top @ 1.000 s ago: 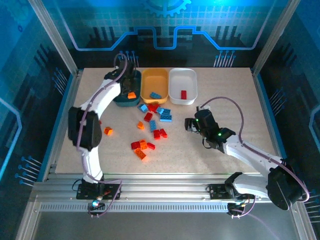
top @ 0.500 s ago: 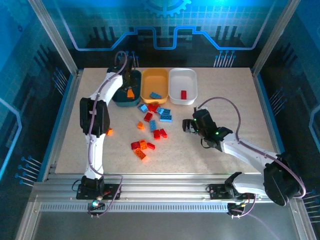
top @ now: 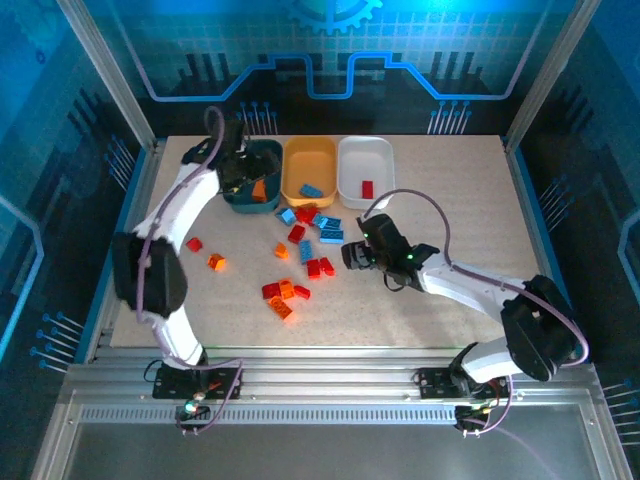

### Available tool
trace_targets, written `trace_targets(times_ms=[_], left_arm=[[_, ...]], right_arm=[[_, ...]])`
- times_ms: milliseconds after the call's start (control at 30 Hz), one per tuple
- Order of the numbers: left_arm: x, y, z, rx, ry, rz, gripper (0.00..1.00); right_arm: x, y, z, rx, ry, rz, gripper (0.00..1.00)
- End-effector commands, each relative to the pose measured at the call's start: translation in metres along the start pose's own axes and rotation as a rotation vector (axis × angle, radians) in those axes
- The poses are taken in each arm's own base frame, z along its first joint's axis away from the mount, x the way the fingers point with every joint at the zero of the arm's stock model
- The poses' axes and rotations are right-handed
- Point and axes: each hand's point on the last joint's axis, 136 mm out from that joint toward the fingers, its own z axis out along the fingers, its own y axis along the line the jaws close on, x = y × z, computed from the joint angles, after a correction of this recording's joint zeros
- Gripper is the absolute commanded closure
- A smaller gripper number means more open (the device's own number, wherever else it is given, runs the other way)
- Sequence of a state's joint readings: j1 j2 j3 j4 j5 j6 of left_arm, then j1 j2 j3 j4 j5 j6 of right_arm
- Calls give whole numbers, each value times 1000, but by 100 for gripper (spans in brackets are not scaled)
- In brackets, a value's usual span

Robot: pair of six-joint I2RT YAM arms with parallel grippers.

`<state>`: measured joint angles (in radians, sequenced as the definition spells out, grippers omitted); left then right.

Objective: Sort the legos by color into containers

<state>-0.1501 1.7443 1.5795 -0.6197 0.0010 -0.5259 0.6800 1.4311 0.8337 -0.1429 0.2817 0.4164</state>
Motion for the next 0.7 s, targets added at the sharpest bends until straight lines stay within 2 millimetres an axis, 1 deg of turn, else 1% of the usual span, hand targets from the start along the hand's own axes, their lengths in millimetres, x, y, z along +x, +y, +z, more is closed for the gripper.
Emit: trace_targets(times_ms=[0, 100, 167, 300, 333, 400, 467, 500, 567, 600, 667], left_arm=[[6, -14, -17, 177, -25, -91, 1], [11, -5, -16, 228, -15, -202, 1], [13, -9, -13, 292, 28, -283, 1], [23, -21, -6, 364, 136, -360, 1], [27, -22, -4, 381, 158, -372, 1], [33, -22, -4, 399, 174, -376, 1], [37, -18, -7, 404, 178, -379, 1], [36, -18, -10, 419, 173, -378, 1], [37, -15, -15, 427, 156, -380, 1], [36, -16, -18, 438, 150, -377, 1], [36, -17, -21, 442, 149, -361, 1]], right_arm=[[-13, 15, 10, -23, 30, -85, 19], [-13, 12, 30, 22, 110, -104, 16], [-15, 15, 43, 24, 155, -113, 15], [-16, 28, 73, -24, 223, -170, 14], [-15, 28, 82, -18, 250, -175, 13], [-13, 22, 97, 33, 301, -155, 10], [-12, 15, 106, 89, 329, -96, 4], [-12, 18, 108, 75, 328, -70, 1], [-14, 26, 111, 54, 327, -13, 0], [-15, 26, 111, 73, 325, 5, 0], [-18, 16, 113, 155, 302, 49, 0]])
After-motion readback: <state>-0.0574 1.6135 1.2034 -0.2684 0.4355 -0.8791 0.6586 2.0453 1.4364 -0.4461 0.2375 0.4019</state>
